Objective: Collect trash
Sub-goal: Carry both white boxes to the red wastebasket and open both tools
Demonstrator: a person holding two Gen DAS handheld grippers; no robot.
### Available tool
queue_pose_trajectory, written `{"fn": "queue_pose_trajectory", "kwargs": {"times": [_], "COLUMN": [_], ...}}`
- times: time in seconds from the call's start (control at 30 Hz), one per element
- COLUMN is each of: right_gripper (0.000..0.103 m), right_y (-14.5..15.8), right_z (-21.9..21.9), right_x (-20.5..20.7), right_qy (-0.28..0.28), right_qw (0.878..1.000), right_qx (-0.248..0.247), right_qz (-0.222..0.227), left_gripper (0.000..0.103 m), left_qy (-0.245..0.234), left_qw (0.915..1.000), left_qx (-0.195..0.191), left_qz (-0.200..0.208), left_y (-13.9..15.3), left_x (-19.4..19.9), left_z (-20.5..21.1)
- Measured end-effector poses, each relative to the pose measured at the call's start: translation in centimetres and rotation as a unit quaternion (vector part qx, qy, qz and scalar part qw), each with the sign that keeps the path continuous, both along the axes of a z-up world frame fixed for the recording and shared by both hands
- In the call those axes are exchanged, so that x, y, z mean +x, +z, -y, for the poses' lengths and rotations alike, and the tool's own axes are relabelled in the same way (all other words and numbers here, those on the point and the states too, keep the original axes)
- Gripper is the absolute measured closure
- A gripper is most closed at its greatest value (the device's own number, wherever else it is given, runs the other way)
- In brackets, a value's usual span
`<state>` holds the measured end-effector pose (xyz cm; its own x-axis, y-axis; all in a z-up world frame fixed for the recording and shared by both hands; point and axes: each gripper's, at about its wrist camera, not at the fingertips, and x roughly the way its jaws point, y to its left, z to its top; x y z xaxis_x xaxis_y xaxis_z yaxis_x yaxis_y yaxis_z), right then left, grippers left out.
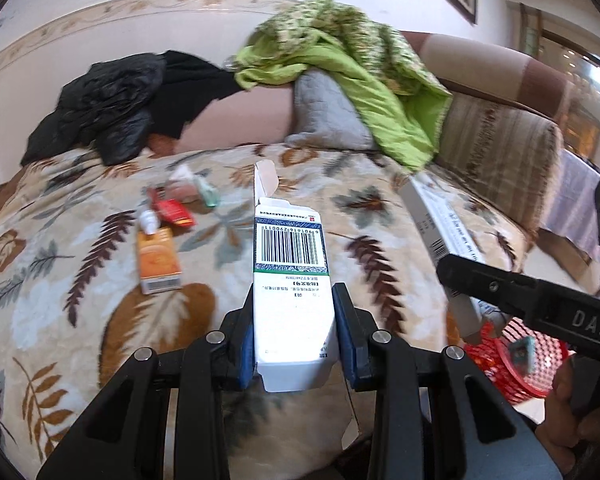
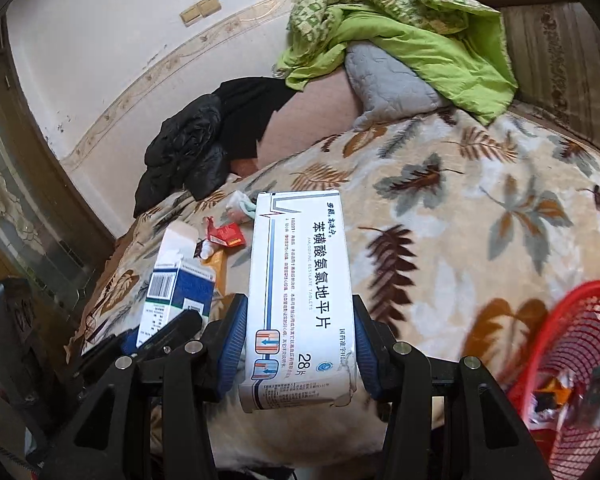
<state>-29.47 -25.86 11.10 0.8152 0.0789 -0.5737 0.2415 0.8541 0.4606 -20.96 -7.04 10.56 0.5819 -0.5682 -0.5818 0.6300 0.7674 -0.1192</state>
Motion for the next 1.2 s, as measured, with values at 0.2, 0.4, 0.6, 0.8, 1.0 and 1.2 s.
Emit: {"fn": "queue_pose_trajectory", "kwargs": {"times": [0.2,0.4,0.6,0.8,1.0,1.2], "right_gripper": [0.05,0.05,0.05,0.05,0.048,0.048], "right_y": [0.1,-0.2,-0.6,-1.7,-3.3,-3.2], "right_z": [5.1,10.0,14.0,16.4,17.5,17.4], "right_x": [-5.3,-11.4,-15.8,-18.1,-18.7,-18.5], "right_qy": [-0.051,-0.119,-0.18,-0.214,-0.234,-0.23], "right_qw": [0.998,0.992,0.982,0.973,0.967,0.968], "right_qx": [0.022,0.036,0.054,0.077,0.092,0.089], "right_qz": [-0.006,-0.016,-0.026,-0.033,-0.046,-0.041], "left_gripper": [0.071,0.071,0.071,0.071,0.043,0.042], "left_qy": [-0.057,-0.115,-0.196,-0.264,-0.29,-0.27], "left_qw": [0.9983,0.9933,0.9798,0.9589,0.9475,0.9542], "left_qx": [0.004,0.01,0.012,0.029,0.037,0.022], "left_qz": [0.002,0.003,-0.037,-0.101,-0.13,-0.126], "left_y": [1.3,2.5,3.2,1.8,0.0,0.3], "left_x": [-3.0,-5.8,-8.3,-9.8,-10.4,-9.5], "left_z": [3.2,7.4,12.8,18.3,21.1,19.4]}}
